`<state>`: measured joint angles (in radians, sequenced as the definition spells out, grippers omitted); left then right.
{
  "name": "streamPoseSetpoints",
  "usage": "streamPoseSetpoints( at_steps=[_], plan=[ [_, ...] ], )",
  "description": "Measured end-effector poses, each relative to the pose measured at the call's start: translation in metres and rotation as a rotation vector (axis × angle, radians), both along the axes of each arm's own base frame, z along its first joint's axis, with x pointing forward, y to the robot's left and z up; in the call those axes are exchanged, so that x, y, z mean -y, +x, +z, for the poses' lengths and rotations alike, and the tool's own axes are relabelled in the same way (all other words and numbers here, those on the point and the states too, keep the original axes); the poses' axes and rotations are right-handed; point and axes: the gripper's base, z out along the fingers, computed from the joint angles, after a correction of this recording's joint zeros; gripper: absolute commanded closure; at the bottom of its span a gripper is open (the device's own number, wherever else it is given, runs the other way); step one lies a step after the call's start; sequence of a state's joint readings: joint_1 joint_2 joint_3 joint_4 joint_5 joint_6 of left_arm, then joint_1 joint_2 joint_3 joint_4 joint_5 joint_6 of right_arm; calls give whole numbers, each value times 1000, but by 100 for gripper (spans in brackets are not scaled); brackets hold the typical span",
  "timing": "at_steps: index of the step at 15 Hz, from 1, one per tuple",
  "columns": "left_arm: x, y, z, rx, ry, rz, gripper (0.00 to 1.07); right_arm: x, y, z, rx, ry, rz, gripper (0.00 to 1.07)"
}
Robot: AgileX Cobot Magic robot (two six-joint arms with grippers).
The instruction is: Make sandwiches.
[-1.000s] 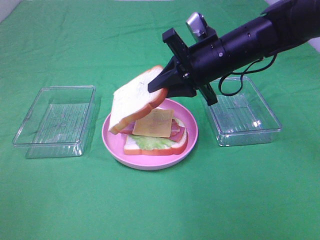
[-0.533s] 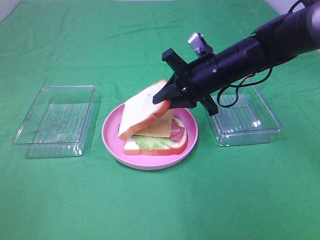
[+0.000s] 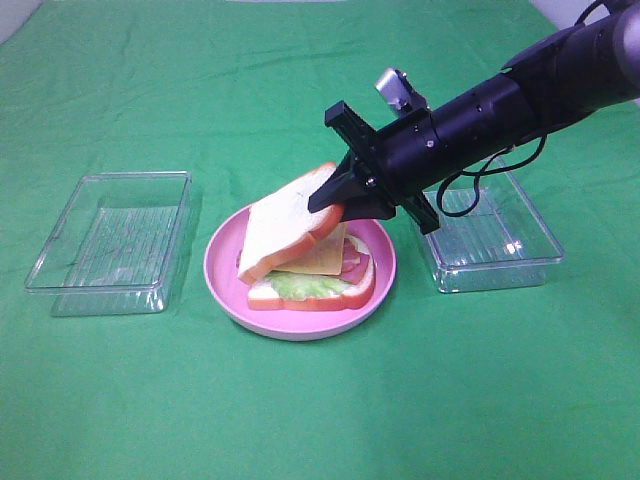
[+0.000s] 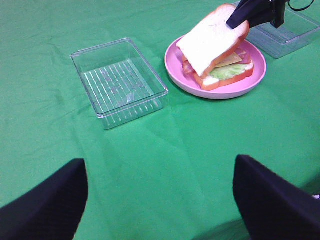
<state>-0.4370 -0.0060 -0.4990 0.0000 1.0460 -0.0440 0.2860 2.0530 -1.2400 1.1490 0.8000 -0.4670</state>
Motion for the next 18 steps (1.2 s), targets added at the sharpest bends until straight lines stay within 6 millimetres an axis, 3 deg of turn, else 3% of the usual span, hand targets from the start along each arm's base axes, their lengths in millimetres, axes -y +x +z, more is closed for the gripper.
streamPoseSetpoints(
  at_steps=[1, 4, 5, 8, 14, 16, 18],
  plan=[
    [0, 0, 0, 0, 0, 0, 30, 0, 0, 0, -10, -7, -4, 92],
    [0, 0, 0, 0, 0, 0, 30, 1, -1, -1, -22, -15, -1, 43],
    [0, 0, 0, 0, 0, 0, 30, 1, -1, -1, -22, -15, -1, 38],
    [0, 0, 0, 0, 0, 0, 30, 2, -2, -2, -17, -36, 17, 36],
    [0, 0, 0, 0, 0, 0, 30, 11, -10, 2, 38, -152, 151, 20],
    [0, 0, 0, 0, 0, 0, 30, 15, -13, 16, 92, -198, 186, 20],
    [0, 0, 0, 0, 0, 0, 30, 23, -19, 43, 175, -271, 215, 20]
  ],
)
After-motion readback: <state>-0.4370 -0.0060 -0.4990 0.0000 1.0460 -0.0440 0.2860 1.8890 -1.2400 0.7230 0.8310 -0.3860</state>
